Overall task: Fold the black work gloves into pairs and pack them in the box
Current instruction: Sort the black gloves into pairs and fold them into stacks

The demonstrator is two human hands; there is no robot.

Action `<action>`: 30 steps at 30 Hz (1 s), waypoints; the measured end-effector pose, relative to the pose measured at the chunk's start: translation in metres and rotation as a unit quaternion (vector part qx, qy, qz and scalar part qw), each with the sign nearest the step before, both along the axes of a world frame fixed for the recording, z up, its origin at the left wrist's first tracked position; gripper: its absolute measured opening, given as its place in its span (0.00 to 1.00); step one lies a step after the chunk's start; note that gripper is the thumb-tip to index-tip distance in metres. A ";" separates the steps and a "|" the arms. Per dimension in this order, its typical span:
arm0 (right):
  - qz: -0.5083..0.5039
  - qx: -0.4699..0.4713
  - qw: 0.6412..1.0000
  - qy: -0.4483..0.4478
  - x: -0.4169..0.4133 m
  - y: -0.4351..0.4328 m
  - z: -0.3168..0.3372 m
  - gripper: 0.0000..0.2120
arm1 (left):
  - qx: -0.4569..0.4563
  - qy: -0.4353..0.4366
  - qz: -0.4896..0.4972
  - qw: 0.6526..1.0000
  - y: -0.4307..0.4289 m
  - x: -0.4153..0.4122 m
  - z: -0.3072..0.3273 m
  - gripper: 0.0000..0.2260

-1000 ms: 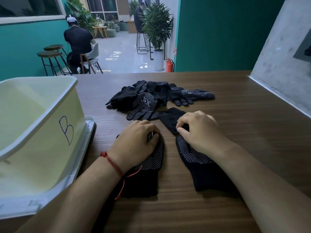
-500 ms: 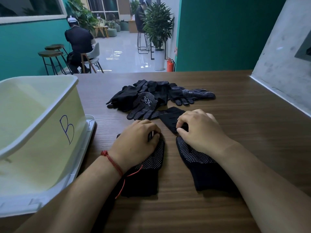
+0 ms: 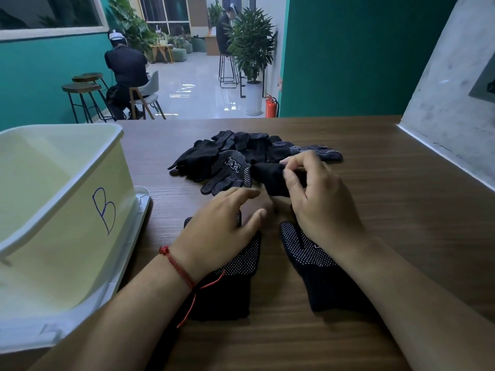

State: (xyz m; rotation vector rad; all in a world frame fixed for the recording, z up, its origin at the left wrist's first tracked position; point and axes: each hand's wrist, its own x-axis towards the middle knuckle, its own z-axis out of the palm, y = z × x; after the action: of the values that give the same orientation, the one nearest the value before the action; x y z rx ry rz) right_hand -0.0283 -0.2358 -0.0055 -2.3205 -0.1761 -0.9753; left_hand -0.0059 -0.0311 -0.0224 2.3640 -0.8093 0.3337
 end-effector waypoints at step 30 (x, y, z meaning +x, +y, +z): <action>0.128 0.253 0.931 0.230 -0.029 0.019 0.027 0.25 | -0.555 0.522 0.051 0.646 -0.004 -0.008 0.045 0.15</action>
State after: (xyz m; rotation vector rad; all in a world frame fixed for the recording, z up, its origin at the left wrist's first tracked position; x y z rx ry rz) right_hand -0.0571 -0.2165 0.0215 -1.9150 -0.0267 -0.2805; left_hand -0.0139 -0.0355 0.0224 1.0317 0.1631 -0.4209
